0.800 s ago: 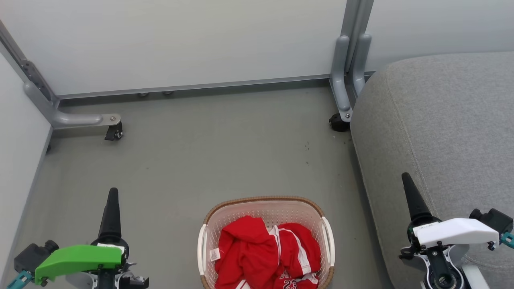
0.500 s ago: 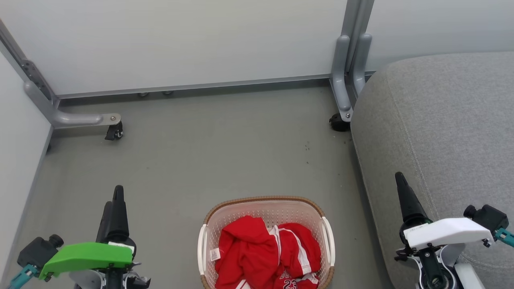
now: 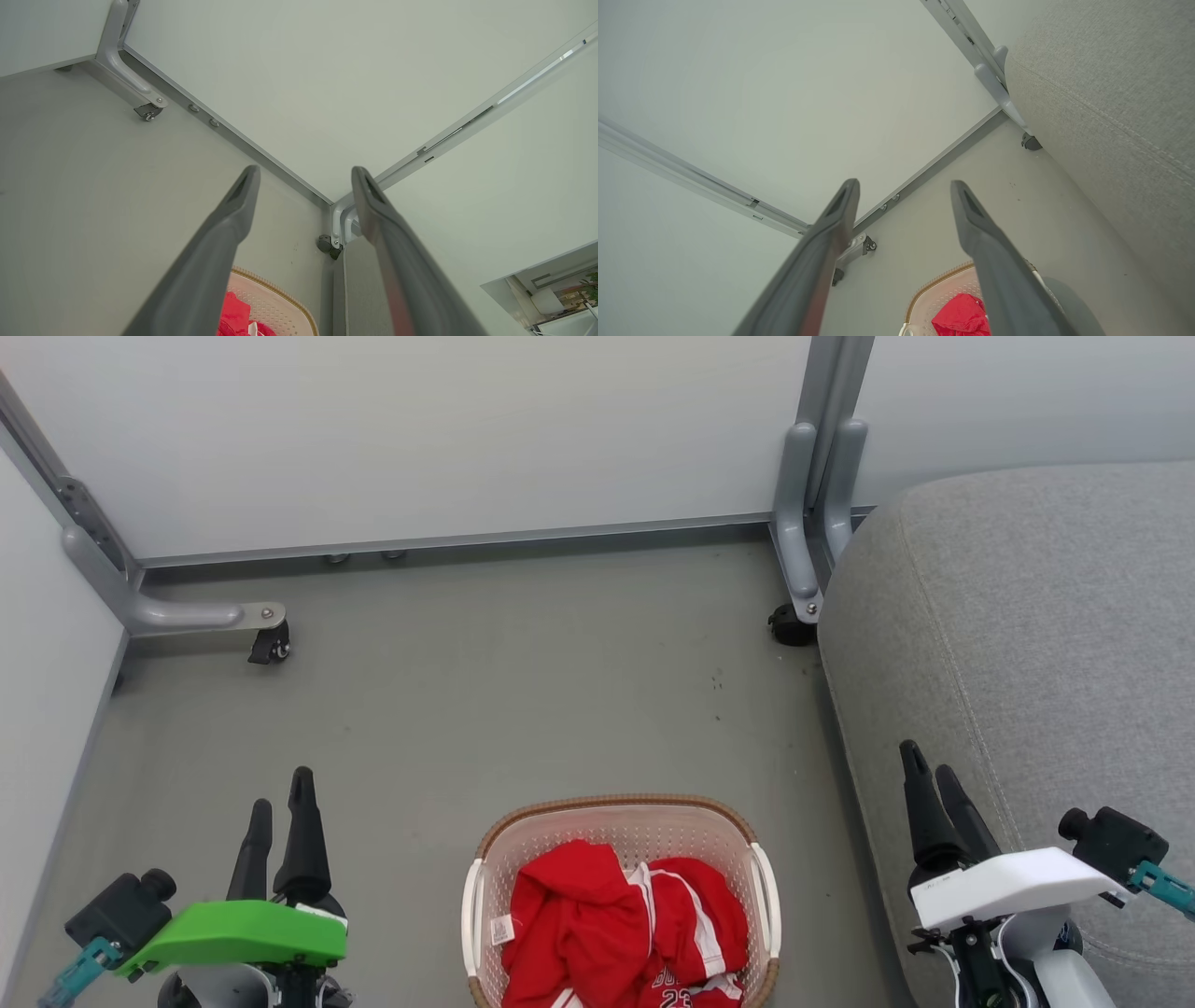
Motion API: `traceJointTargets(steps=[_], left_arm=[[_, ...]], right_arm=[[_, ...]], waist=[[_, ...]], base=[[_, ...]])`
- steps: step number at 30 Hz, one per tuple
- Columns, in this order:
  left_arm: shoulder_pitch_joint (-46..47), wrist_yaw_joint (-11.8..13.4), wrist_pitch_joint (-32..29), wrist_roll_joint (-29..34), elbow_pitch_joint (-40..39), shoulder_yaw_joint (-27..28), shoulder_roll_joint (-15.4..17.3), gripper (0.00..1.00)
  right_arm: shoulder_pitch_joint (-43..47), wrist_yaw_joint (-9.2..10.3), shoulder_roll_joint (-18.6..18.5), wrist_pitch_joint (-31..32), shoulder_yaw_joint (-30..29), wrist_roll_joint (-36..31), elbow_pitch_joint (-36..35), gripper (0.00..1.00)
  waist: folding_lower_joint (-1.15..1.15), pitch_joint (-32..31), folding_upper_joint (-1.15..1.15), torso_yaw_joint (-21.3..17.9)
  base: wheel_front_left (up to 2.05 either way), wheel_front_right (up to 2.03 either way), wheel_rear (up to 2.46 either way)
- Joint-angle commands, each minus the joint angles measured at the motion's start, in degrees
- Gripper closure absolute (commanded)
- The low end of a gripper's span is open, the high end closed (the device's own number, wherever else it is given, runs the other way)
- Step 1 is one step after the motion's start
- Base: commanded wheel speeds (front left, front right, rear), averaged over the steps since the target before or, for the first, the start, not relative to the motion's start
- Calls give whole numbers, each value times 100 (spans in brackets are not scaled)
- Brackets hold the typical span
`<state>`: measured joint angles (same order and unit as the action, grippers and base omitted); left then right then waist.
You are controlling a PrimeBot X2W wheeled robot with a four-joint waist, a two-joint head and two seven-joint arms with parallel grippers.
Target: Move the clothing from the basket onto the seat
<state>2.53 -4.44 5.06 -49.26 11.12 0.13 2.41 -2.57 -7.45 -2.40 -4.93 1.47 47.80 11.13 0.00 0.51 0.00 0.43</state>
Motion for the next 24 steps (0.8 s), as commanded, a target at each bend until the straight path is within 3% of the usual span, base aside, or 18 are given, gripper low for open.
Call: traceJointTargets(steps=[1,24], left_arm=[[-22,34,54,186,-89,-18,36,0],[-49,216,423,1772,-294,-353,48,0]], right_arm=[[-7,-3,-30,-65,18,-197,-96,0],[68,-3,-42,-440,248,-1591,-199,0]], waist=[[0,-3,0,2],[0,-15,0,28]], base=[[0,0,0],[0,0,0]])
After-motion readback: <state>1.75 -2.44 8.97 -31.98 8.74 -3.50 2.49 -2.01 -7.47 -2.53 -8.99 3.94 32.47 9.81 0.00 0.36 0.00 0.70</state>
